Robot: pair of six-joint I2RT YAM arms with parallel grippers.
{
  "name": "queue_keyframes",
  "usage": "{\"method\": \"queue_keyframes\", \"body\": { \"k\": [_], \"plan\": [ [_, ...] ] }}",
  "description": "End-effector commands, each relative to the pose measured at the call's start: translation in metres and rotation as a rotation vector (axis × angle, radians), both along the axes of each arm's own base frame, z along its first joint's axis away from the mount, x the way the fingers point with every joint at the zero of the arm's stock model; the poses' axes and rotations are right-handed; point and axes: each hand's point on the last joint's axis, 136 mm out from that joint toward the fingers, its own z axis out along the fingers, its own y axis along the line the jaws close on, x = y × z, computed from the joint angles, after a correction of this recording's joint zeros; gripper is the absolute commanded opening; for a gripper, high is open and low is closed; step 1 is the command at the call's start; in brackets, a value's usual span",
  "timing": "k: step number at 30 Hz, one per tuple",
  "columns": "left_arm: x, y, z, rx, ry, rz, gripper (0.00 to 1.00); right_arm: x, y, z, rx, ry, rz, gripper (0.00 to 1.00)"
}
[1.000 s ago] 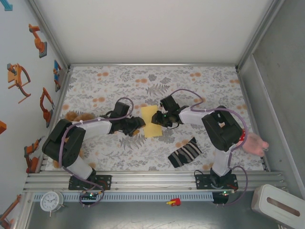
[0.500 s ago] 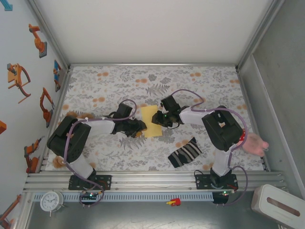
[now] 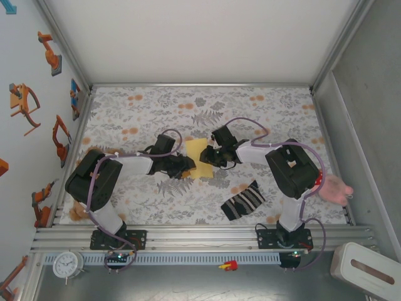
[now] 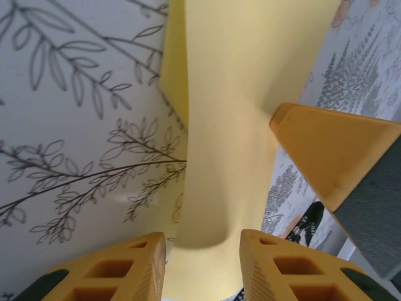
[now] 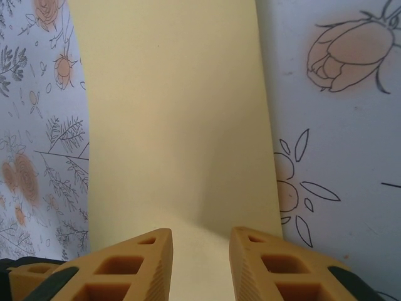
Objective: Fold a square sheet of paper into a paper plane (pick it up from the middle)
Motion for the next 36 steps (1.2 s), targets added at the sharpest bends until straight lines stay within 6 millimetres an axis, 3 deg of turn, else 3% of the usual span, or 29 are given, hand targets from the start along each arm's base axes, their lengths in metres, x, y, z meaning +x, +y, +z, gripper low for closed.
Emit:
{"method": "queue_keyframes", "body": {
  "k": [1,11,25,32,36],
  "plan": [
    [0.013,-0.006,0.012,-0.035,-0.051,-0.014,0.36,-0.016,-0.018,-0.031,-0.08,0.084,-0.023,0.3],
    [0.032,-0.01,0.012,-0.069,-0.066,0.008,0.34,-0.016,-0.019,-0.031,-0.081,0.082,-0.024,0.3],
    [0.034,0.001,0.0,-0.056,-0.026,0.052,0.23,-0.012,-0.019,-0.023,-0.071,0.054,-0.029,0.31],
    [0.034,0.001,0.0,-0.063,-0.023,0.057,0.14,-0.008,-0.015,-0.013,-0.045,0.022,-0.026,0.31],
    [0.034,0.001,0.0,-0.066,-0.015,0.061,0.05,0.0,-0.012,0.009,-0.029,-0.068,0.008,0.34]
  ]
}}
